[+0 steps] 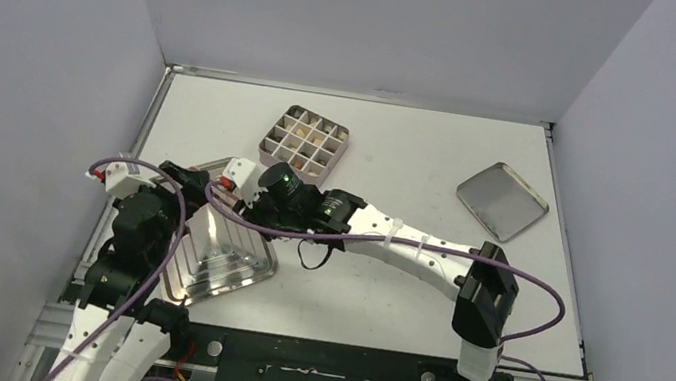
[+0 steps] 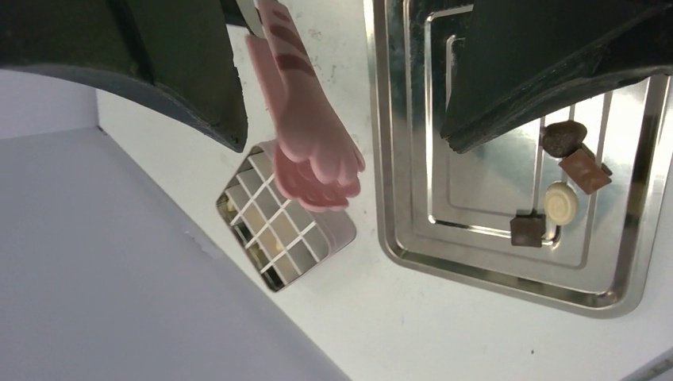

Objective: Pack the chocolate
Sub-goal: Adjust the clamp.

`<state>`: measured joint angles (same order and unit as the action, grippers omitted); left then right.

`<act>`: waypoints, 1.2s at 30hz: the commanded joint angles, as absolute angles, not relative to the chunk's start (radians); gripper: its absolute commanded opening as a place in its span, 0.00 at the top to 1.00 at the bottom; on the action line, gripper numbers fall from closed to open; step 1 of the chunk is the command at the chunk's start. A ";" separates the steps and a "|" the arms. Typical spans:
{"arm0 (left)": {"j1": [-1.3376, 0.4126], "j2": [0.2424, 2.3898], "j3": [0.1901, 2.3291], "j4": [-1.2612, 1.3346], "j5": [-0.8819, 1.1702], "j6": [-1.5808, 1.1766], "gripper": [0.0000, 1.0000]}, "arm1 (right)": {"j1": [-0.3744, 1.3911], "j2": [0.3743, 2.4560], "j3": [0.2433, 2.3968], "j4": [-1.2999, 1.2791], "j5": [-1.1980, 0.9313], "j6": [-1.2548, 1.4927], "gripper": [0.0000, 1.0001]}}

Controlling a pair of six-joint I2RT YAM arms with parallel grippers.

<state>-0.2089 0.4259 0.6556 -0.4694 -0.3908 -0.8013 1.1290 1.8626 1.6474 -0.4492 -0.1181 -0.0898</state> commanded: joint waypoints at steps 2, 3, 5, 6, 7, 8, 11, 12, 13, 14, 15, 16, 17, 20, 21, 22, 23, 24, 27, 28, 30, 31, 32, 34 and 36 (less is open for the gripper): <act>-0.210 0.579 0.687 -0.490 -0.450 -0.726 0.09 | 1.164 1.704 1.611 -0.346 -0.056 -0.079 0.77; -0.209 0.622 0.710 -0.528 -0.462 -0.714 0.09 | 1.164 1.681 1.594 -0.326 -0.035 -0.065 0.77; -0.210 0.689 0.744 -0.591 -0.459 -0.696 0.09 | 1.161 1.636 1.553 -0.260 0.027 -0.042 0.76; -0.210 0.711 0.745 -0.604 -0.451 -0.700 0.09 | 1.157 1.615 1.536 -0.236 0.039 -0.030 0.75; -0.210 0.724 0.741 -0.607 -0.439 -0.705 0.09 | 1.152 1.598 1.520 -0.206 0.030 -0.019 0.74; -0.210 0.732 0.735 -0.606 -0.427 -0.713 0.09 | 1.151 1.585 1.504 -0.177 0.013 -0.007 0.74; -0.210 0.718 0.721 -0.587 -0.417 -0.722 0.09 | 1.150 1.581 1.476 -0.128 -0.036 0.000 0.74; -0.210 0.709 0.722 -0.583 -0.422 -0.723 0.10 | 1.150 1.588 1.470 -0.119 -0.041 0.000 0.74; -0.209 0.697 0.725 -0.584 -0.426 -0.723 0.10 | 1.150 1.599 1.470 -0.116 -0.048 0.000 0.74; -0.210 0.687 0.732 -0.589 -0.434 -0.720 0.10 | 1.150 1.618 1.474 -0.118 -0.054 0.000 0.74; -0.210 0.675 0.743 -0.594 -0.444 -0.718 0.10 | 1.149 1.632 1.479 -0.124 -0.055 0.000 0.74; -0.209 0.663 0.757 -0.603 -0.454 -0.709 0.10 | 1.148 1.648 1.482 -0.128 -0.055 0.000 0.75; -0.209 0.654 0.773 -0.611 -0.468 -0.694 0.10 | 1.148 1.665 1.487 -0.132 -0.060 0.000 0.75; -0.209 0.618 0.835 -0.634 -0.542 -0.639 0.09 | 1.148 1.730 1.519 -0.160 -0.075 -0.010 0.73; -0.210 0.594 0.855 -0.635 -0.571 -0.622 0.09 | 1.149 1.762 1.540 -0.175 -0.077 -0.014 0.73; -0.210 0.574 0.875 -0.631 -0.600 -0.601 0.09 | 1.151 1.796 1.571 -0.198 -0.076 -0.018 0.73; -0.210 0.554 0.884 -0.619 -0.626 -0.579 0.09 | 1.154 1.828 1.602 -0.223 -0.075 -0.024 0.72; -0.210 0.531 0.889 -0.604 -0.653 -0.558 0.09 | 1.157 1.862 1.633 -0.244 -0.077 -0.033 0.71; -0.209 0.459 0.886 -0.550 -0.741 -0.496 0.09 | 1.172 1.944 1.710 -0.297 -0.060 -0.066 0.68; -0.210 0.435 0.877 -0.531 -0.761 -0.474 0.09 | 1.176 1.968 1.733 -0.313 -0.058 -0.078 0.67; -0.210 0.370 0.850 -0.488 -0.808 -0.438 0.09 | 1.186 2.026 1.791 -0.350 -0.048 -0.116 0.65; -0.210 0.342 0.827 -0.466 -0.828 -0.421 0.09 | 1.192 2.047 1.814 -0.367 -0.038 -0.134 0.65; -0.210 0.315 0.812 -0.447 -0.846 -0.409 0.09 | 1.198 2.068 1.835 -0.383 -0.028 -0.153 0.64; -0.209 0.269 0.788 -0.417 -0.874 -0.392 0.09 | 1.207 2.098 1.880 -0.415 -0.019 -0.187 0.63; -0.210 0.238 0.770 -0.397 -0.889 -0.382 0.09 | 1.211 2.117 1.906 -0.434 -0.021 -0.207 0.63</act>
